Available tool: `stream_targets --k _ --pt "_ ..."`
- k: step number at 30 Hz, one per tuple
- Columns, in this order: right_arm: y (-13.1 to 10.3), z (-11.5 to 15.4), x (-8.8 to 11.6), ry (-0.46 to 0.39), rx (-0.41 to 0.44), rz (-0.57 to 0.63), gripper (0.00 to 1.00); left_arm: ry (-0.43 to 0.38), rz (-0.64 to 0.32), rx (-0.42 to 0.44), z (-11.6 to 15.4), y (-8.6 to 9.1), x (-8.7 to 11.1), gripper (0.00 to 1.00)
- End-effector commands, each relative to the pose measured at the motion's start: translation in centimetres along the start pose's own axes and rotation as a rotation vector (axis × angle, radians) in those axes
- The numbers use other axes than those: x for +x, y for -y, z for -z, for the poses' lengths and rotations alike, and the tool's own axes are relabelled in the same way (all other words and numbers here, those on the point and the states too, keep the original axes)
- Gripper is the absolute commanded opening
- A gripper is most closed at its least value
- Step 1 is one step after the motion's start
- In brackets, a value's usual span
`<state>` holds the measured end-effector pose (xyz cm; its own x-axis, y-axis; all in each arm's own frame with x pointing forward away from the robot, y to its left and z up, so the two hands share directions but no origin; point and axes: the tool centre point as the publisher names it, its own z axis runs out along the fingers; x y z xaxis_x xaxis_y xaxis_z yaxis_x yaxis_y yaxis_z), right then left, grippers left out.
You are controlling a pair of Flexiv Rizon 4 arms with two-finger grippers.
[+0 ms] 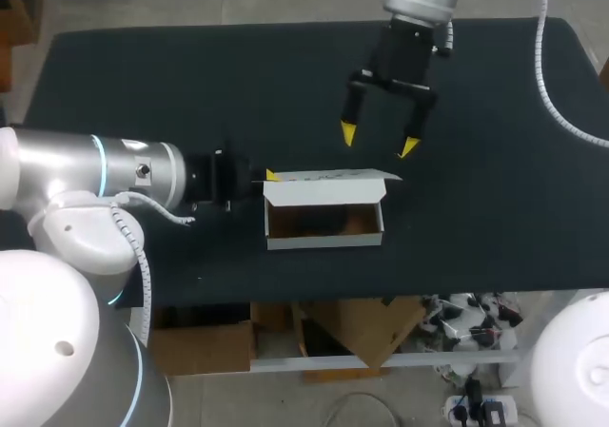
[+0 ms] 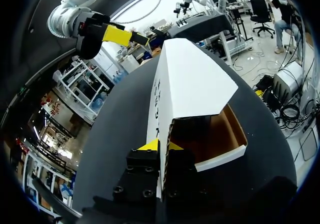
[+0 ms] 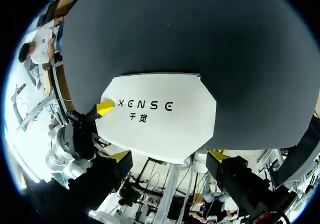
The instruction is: Assemble the packaging by folding the flat box into shape, placing the metal phone stand inside, and closing the box properly
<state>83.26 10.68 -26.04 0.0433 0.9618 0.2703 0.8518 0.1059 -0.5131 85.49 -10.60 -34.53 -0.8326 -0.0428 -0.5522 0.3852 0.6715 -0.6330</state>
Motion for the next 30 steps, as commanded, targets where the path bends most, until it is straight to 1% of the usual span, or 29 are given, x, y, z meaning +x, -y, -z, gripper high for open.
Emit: stream_targets --k 1,6,9,12,16,22,23,25,26,27,30 --pt "-0.2 0.0 -0.1 0.01 0.005 -0.038 1.0 0.006 -0.003 0.005 -0.8 -0.4 0.7 0.0" --pt "-0.6 -1.0 -1.3 -0.035 -0.033 -0.007 1.0 0.004 -0.008 0.009 -1.0 -0.3 0.8 0.0" --pt "-0.9 -1.8 -1.9 -0.053 -0.07 0.01 1.0 0.004 -0.013 0.009 -1.1 -0.3 0.9 0.0" --pt "-1.3 -2.4 -2.3 -0.068 -0.074 0.018 1.0 0.005 -0.02 0.007 -1.1 -0.4 1.0 0.0" --pt "-1.5 -2.8 -2.4 -0.075 -0.072 0.015 1.0 0.012 -0.03 0.006 -1.2 -0.5 1.2 0.0" --pt "-1.3 -3.2 -1.9 -0.053 -0.087 0.025 0.9 0.029 -0.043 0.005 -1.1 -0.7 1.4 0.0" --pt "-1.3 -3.3 -1.8 -0.045 -0.088 0.025 0.85 0.032 -0.045 0.004 -1.1 -0.7 1.5 0.0" --pt "-1.4 -3.6 -1.7 -0.04 -0.088 0.026 0.79 0.038 -0.05 0.001 -1.1 -0.8 1.7 0.0" --pt "-1.4 -3.7 -1.7 -0.033 -0.089 0.024 0.8 0.039 -0.05 0.001 -1.1 -0.8 1.7 0.0" --pt "-1.5 -3.8 -1.7 -0.03 -0.09 0.021 0.79 0.044 -0.052 -0.003 -1.1 -0.9 1.8 0.0" --pt "-1.6 -4.2 -1.6 -0.02 -0.096 0.021 0.73 0.053 -0.055 -0.001 -1.1 -1.0 2.0 0.0"
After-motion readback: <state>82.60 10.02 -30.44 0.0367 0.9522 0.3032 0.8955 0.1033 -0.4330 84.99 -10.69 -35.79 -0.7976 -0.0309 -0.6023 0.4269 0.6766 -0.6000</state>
